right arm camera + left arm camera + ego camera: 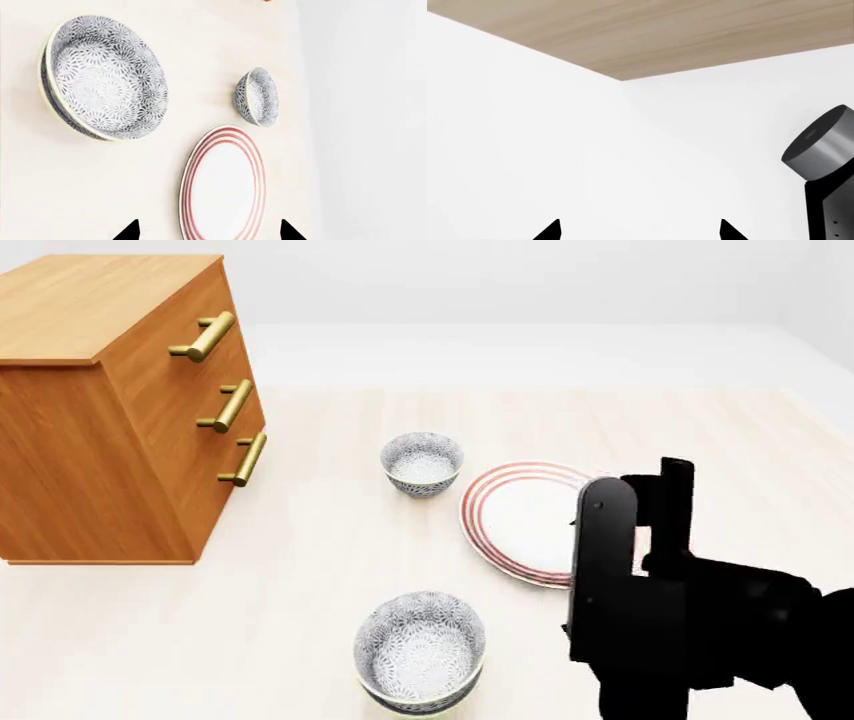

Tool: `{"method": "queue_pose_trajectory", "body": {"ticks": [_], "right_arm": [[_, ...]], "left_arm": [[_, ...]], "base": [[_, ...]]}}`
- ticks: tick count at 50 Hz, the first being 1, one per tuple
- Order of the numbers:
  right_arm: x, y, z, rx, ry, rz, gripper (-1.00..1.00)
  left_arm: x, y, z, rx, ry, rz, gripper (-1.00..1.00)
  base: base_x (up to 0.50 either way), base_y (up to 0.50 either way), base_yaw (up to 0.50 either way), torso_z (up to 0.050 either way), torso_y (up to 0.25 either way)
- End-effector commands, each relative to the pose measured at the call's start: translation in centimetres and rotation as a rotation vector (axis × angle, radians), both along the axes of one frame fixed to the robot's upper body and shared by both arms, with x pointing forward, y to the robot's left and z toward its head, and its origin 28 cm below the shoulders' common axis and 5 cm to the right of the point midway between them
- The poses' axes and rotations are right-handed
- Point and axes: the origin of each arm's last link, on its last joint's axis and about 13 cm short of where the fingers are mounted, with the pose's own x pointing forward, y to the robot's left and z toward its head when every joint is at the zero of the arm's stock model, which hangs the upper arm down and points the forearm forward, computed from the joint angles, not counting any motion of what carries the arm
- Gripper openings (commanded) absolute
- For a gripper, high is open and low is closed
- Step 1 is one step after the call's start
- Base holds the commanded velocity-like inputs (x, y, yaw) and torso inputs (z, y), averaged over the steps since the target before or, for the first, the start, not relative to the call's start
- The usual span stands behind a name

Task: Stack the bowl in the middle on the bowl at the back.

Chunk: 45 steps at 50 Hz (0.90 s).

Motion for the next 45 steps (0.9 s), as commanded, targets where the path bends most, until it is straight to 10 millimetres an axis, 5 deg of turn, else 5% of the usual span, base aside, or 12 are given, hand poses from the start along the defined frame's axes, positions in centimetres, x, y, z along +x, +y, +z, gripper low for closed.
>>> {"method": "queue_pose_trajectory", "body": {"ticks": [1,16,30,45], "right_arm": [[-2.1,-2.6,-1.2,0.193,-0.08,-0.204,1.0],[-4.1,-3.4,-2.6,0.846,-0.379,-0.395,1.0],[-6.1,-2.0,-8.6,1.08,-0.518,-0.551,1.0],[-11.5,-1.8,-13.6,1.191,-0.665,-0.681,1.0]], "left_arm": [[0.0,0.0,0.0,0.002,-0.005,-0.004,1.0],[0.0,0.0,0.0,0.001,-0.022,0.004,1.0],[0.1,0.0,0.0,0.002,-0.032,0.003,1.0],[0.1,0.0,0.0,0.004,-0.031,-0.013,1.0]], "base": [[0.0,0.0,0.0,0.0,0.0],[0.0,0.0,0.0,0.0,0.0],[0.0,0.0,0.0,0.0,0.0],[0.0,0.0,0.0,0.0,0.0]]}}
